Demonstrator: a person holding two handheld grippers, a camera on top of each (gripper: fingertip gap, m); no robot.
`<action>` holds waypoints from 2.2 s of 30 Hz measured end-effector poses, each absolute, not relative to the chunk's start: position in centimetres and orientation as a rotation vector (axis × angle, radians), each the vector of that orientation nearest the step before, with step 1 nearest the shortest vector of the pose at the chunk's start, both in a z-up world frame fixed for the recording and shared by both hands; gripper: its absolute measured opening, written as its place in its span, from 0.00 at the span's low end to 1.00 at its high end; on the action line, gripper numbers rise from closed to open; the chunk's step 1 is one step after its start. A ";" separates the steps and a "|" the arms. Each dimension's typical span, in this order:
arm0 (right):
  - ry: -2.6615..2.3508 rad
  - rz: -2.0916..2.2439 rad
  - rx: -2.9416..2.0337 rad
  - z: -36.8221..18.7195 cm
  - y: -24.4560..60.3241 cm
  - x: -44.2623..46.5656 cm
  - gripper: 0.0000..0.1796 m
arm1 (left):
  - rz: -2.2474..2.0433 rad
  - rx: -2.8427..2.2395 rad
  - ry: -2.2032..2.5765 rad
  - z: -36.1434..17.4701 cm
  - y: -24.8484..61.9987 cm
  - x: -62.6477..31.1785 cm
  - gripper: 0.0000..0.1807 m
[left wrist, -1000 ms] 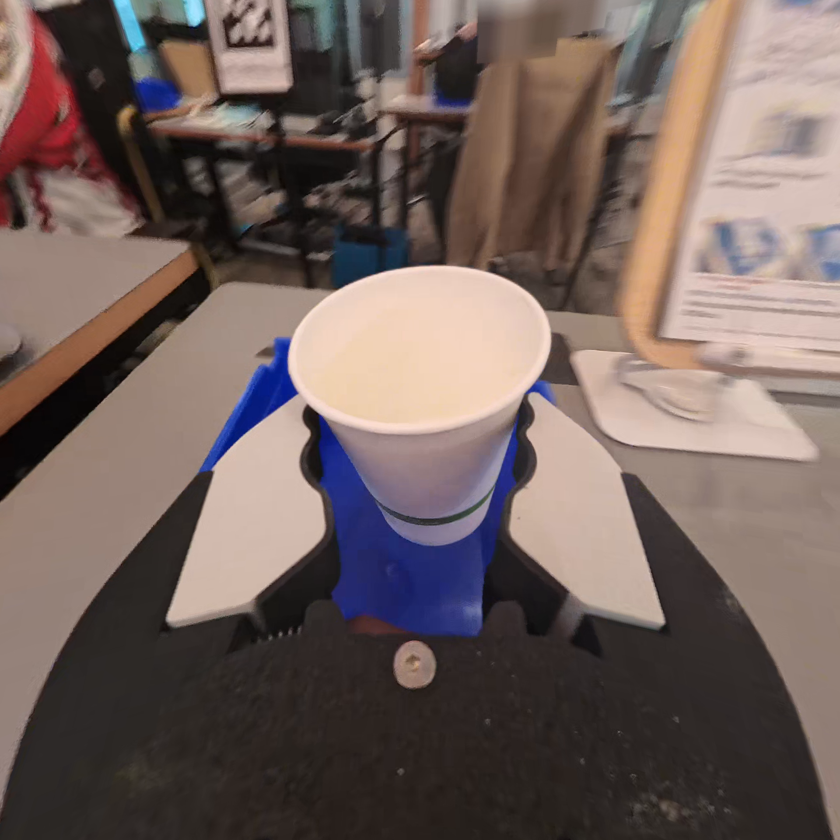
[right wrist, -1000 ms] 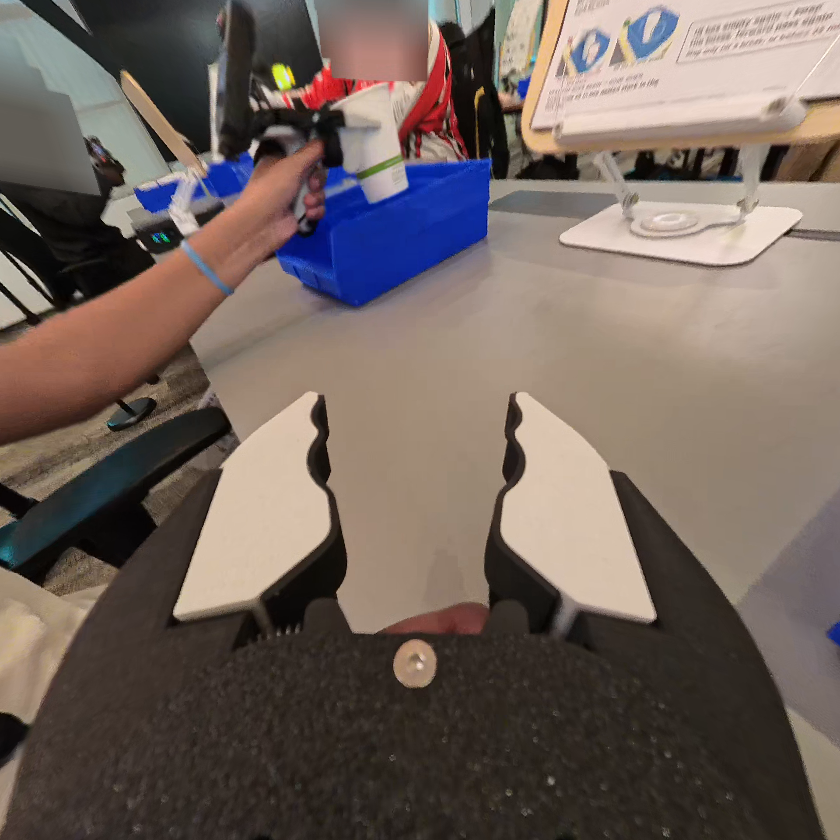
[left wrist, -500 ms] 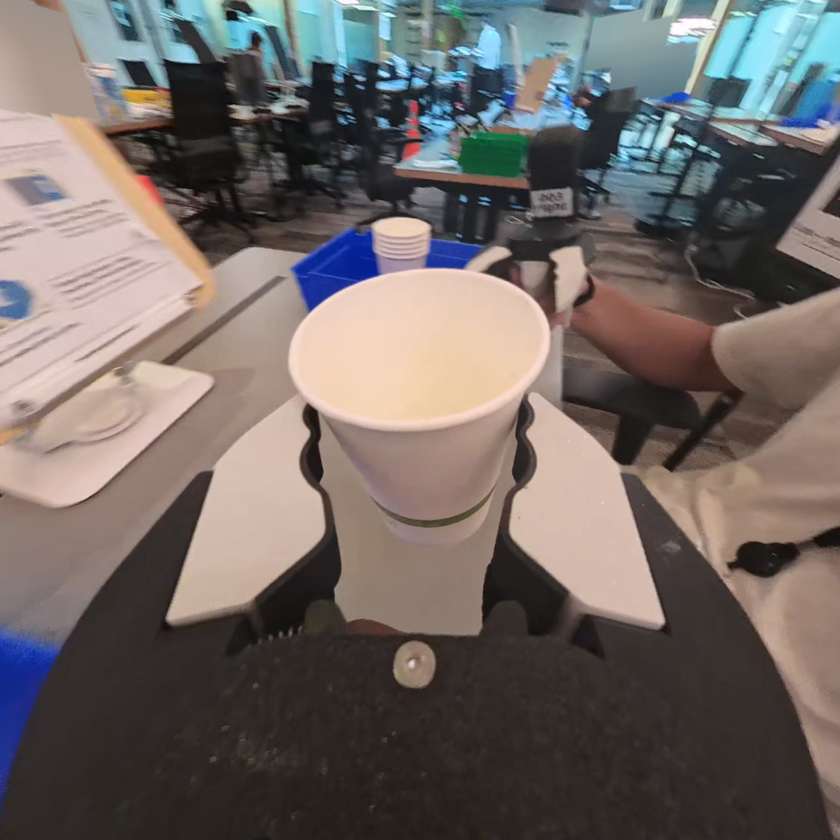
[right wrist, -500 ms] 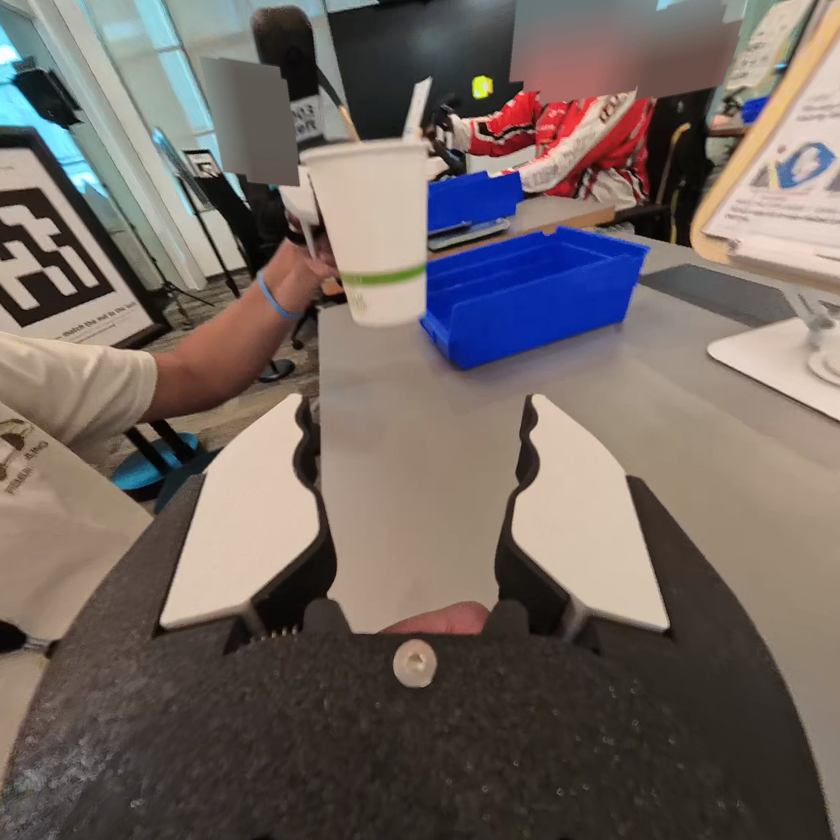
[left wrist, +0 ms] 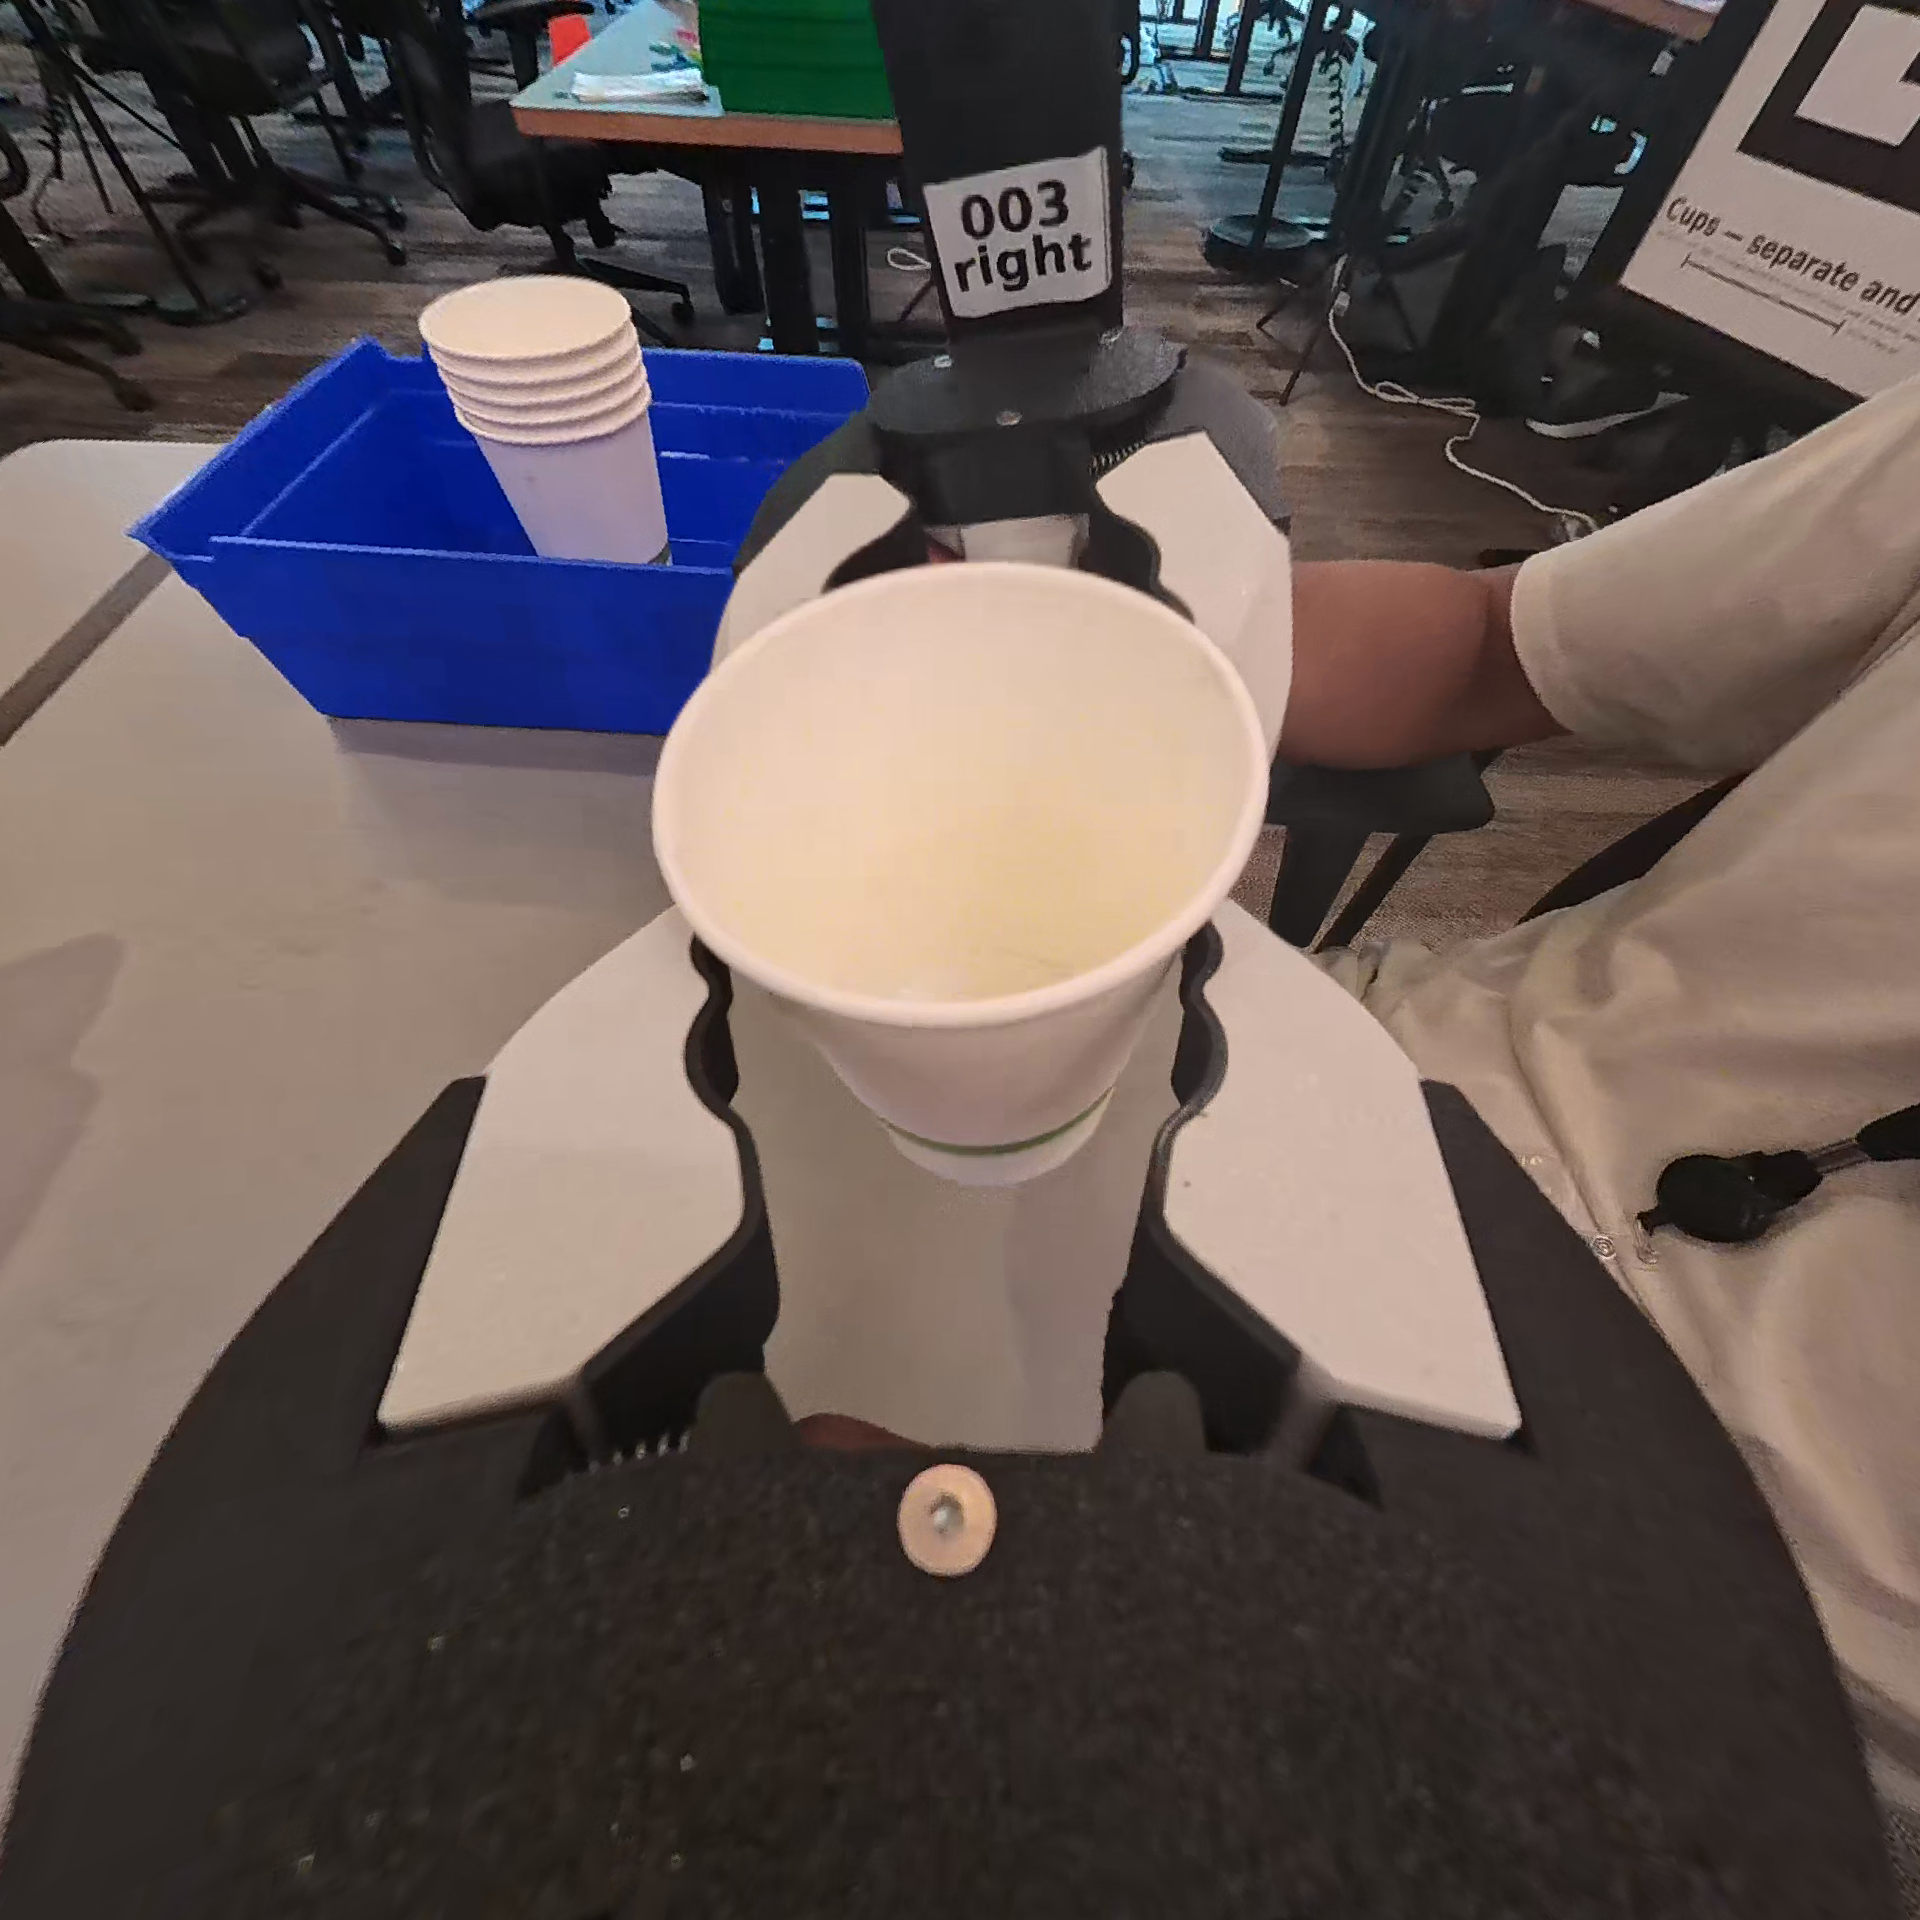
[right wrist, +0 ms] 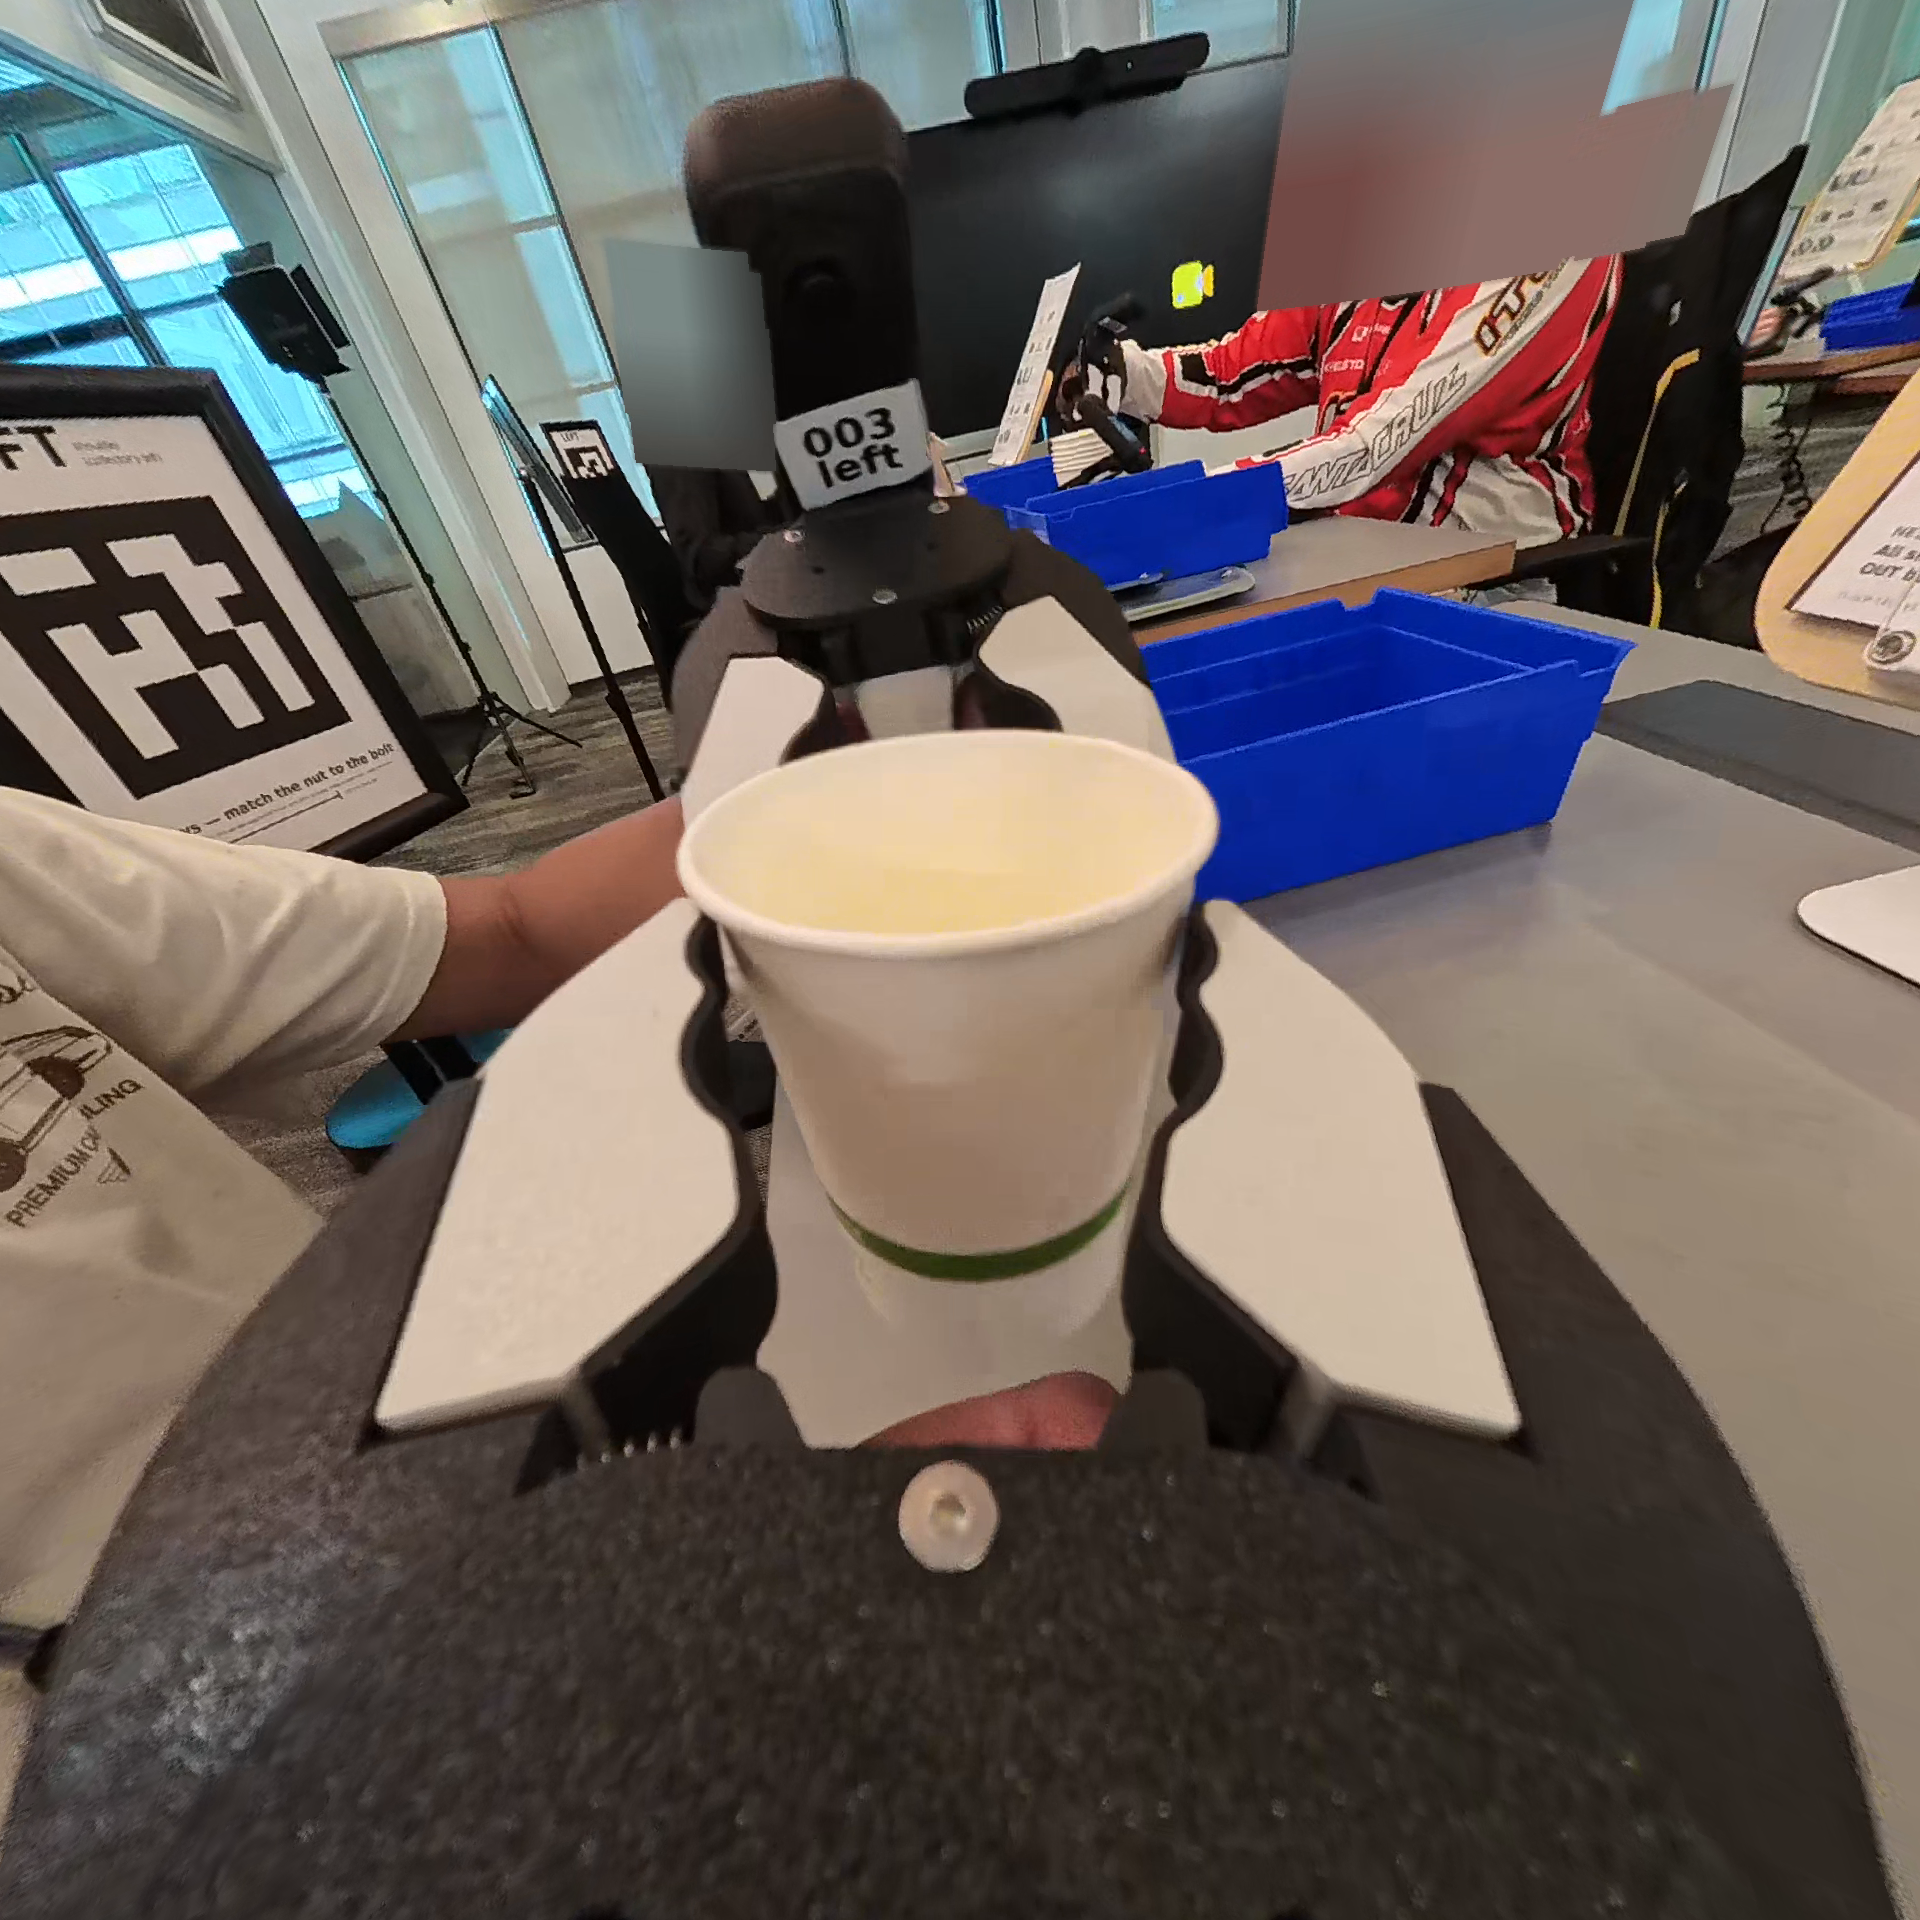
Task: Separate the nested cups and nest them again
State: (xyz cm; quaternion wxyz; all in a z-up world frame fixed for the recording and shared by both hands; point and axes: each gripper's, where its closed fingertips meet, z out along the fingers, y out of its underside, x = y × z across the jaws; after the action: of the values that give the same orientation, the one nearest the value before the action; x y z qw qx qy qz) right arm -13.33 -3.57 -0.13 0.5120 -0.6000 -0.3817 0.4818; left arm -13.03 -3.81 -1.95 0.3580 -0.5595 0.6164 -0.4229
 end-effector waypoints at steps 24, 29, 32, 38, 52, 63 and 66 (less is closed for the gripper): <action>-0.369 0.430 -1.447 3.0 2.7 -1.3 0.45 | -0.404 -1.654 0.443 -6.0 -0.4 -24.7 0.38; -0.058 0.133 -1.405 9.1 4.1 11.4 0.45 | -0.400 -1.657 0.509 -6.7 -1.0 -23.7 0.37; 0.083 0.061 -1.467 9.4 7.0 18.2 0.45 | -0.384 -1.648 0.548 -6.7 -1.2 -23.3 0.36; 0.186 -0.007 -1.600 5.3 11.6 23.8 0.45 | -0.385 -1.642 0.555 -6.4 -1.3 -23.5 0.36; 0.070 -0.027 -1.848 -0.5 12.2 24.2 0.45 | -0.341 -1.629 0.564 -6.2 -1.3 -23.8 0.34; -0.058 0.044 -2.065 -4.1 10.9 23.6 0.45 | -0.342 -1.625 0.582 -6.5 -1.8 -23.0 0.33; -0.069 0.057 -2.097 -4.7 10.7 23.5 0.45 | -0.353 -1.635 0.582 -6.7 -1.8 -22.8 0.33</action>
State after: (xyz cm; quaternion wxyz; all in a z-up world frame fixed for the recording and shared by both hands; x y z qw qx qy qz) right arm 23.53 10.69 -4.74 0.4980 -0.8664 -0.0285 0.0235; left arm -22.83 -1.78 -6.70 0.6330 -0.7146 0.2546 -0.1543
